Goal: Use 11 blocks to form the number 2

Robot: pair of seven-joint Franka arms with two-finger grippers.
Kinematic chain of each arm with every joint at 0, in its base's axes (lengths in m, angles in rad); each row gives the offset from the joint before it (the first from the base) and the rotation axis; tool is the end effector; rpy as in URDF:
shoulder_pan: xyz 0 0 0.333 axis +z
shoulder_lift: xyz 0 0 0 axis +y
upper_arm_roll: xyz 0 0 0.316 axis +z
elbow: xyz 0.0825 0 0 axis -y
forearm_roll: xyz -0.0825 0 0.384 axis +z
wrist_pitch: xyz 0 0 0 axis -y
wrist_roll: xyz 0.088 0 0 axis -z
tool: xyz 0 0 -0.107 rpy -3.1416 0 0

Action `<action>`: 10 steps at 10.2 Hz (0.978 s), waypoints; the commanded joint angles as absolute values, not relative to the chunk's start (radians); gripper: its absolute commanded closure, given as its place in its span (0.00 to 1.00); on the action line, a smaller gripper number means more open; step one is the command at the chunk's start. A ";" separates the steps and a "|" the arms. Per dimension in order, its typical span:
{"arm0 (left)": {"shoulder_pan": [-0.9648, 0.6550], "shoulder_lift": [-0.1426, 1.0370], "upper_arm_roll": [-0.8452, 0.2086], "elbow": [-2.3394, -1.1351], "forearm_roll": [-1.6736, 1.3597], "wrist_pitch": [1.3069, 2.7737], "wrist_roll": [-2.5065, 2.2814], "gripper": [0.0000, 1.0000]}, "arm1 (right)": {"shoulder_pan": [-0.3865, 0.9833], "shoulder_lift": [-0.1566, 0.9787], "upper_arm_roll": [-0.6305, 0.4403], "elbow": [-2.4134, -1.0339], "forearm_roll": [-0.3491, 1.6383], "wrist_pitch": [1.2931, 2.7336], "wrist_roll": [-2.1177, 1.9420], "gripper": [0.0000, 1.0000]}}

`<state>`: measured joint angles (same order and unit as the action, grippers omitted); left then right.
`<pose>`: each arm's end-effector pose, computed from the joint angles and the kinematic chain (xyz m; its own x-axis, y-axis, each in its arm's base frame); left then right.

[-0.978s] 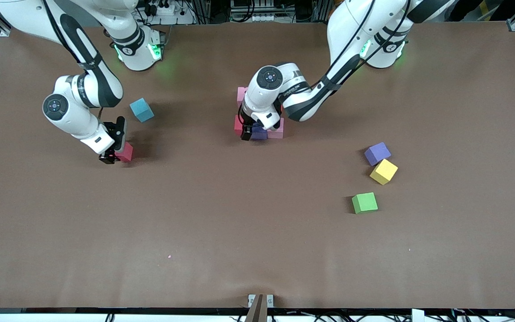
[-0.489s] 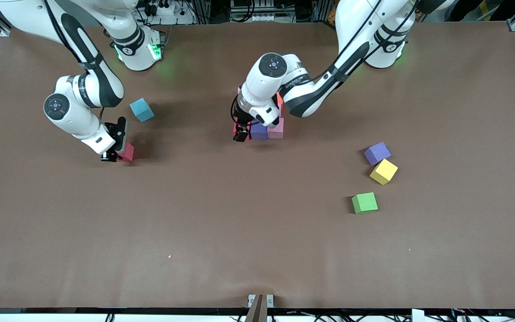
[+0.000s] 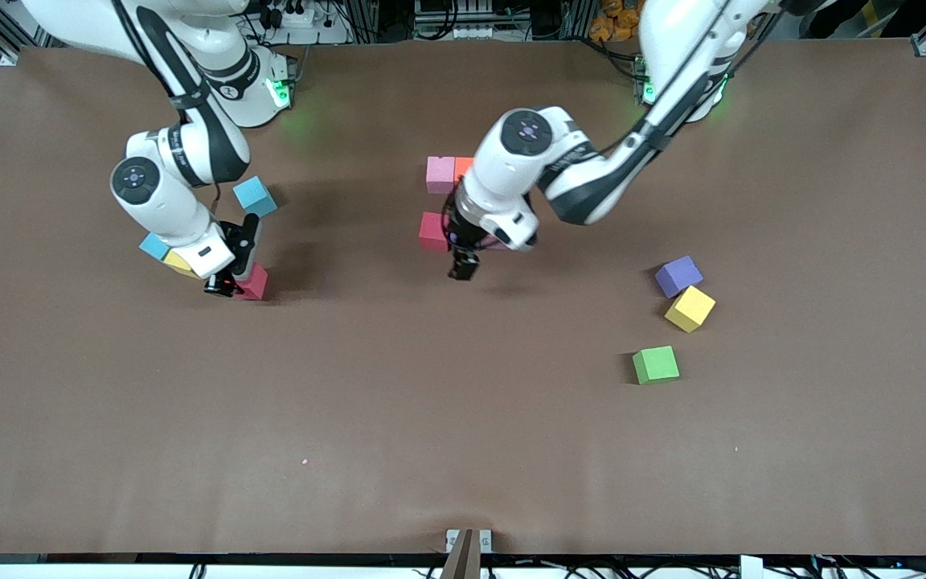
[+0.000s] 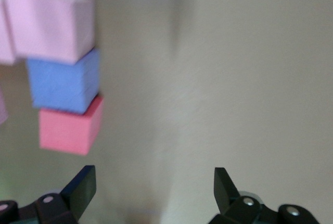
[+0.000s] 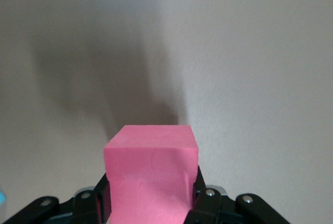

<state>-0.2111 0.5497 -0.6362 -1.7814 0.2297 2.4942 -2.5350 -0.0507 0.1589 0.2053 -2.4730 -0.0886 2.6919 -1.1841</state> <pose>0.4829 -0.4763 0.3260 -0.0561 0.9504 -0.3059 0.9959 0.0752 0.0511 0.4788 0.0794 0.2372 0.1560 0.9877 0.0137 0.9856 -0.1565 0.0636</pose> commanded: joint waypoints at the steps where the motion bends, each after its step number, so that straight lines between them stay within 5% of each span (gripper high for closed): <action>1: -0.118 0.531 -0.650 -1.744 0.229 2.319 -2.328 0.00 | 0.035 0.137 0.206 -2.458 -0.072 2.675 -0.937 0.64; 7: 0.197 0.561 -0.647 -1.606 0.147 1.981 -1.534 0.00 | 0.181 0.130 0.301 -2.421 -0.072 2.622 -0.178 0.64; 10: 0.305 0.583 -0.643 -1.577 0.150 1.937 -1.228 0.00 | 0.297 0.175 0.313 -2.367 -0.071 2.620 0.310 0.65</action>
